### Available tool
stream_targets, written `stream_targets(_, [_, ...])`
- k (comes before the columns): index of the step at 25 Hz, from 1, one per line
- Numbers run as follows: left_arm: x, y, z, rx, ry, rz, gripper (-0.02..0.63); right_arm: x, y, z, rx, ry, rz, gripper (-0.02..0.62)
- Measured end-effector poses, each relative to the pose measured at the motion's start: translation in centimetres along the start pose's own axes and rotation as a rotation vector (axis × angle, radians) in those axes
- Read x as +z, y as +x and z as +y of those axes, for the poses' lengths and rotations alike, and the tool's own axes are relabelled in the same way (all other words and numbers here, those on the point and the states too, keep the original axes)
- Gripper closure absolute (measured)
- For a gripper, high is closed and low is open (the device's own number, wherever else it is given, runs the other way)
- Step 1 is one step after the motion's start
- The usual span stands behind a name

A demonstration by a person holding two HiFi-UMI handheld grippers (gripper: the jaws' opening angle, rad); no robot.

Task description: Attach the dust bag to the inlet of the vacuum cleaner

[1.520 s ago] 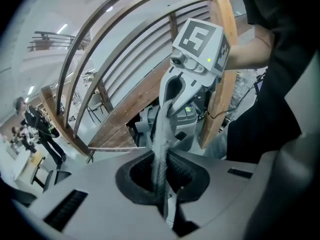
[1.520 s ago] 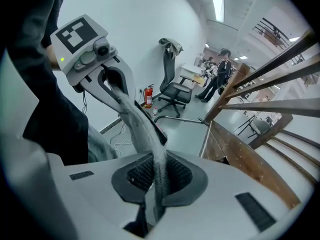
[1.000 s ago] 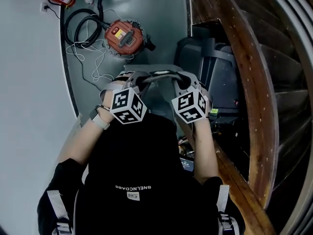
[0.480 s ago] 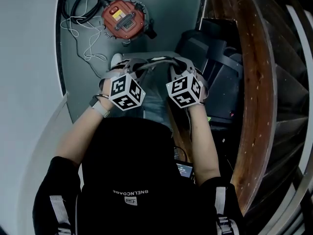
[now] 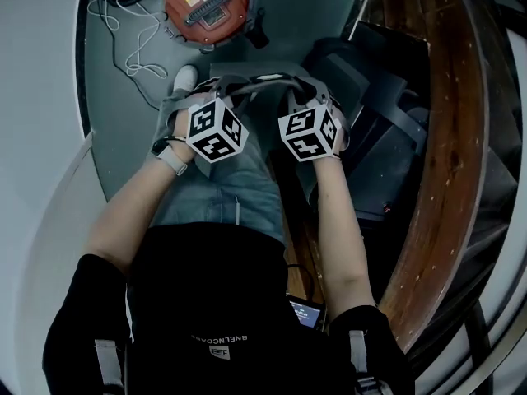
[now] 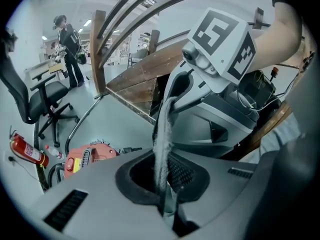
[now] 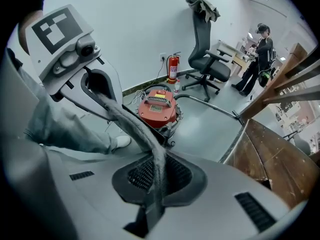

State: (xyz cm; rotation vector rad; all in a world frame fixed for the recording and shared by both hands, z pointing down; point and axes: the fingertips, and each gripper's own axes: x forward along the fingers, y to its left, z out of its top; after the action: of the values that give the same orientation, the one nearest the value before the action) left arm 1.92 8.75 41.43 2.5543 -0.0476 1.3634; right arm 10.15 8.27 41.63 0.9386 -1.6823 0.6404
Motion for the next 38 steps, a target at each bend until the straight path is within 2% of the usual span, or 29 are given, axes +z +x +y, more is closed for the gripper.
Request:
stream_targets(9, [-4.1, 7.8, 1.6, 0.024, -0.071, 0.034, 0.581, -2.7, 8.6, -0.5, -0.003, -0.038, 0.052, 0.551])
stream_targets(18, [-8.5, 14.8, 2.9, 0.047, -0.094, 0.069, 0.581, -4.4, 17.0, -0.8, -0.004, -0.081, 0.078, 0.551])
stream_targets(30, [-11.8, 20.4, 6.0, 0.084, -0.101, 0.069, 0.581, -5.3, 24.2, -1.6, -0.039, -0.092, 0.067, 0.551])
stream_targets(38, [-12.3, 22.7, 7.7, 0.145, -0.111, 0.031, 0.581, -4.8, 27.4, -3.1, -0.080, -0.106, 0.045, 0.551])
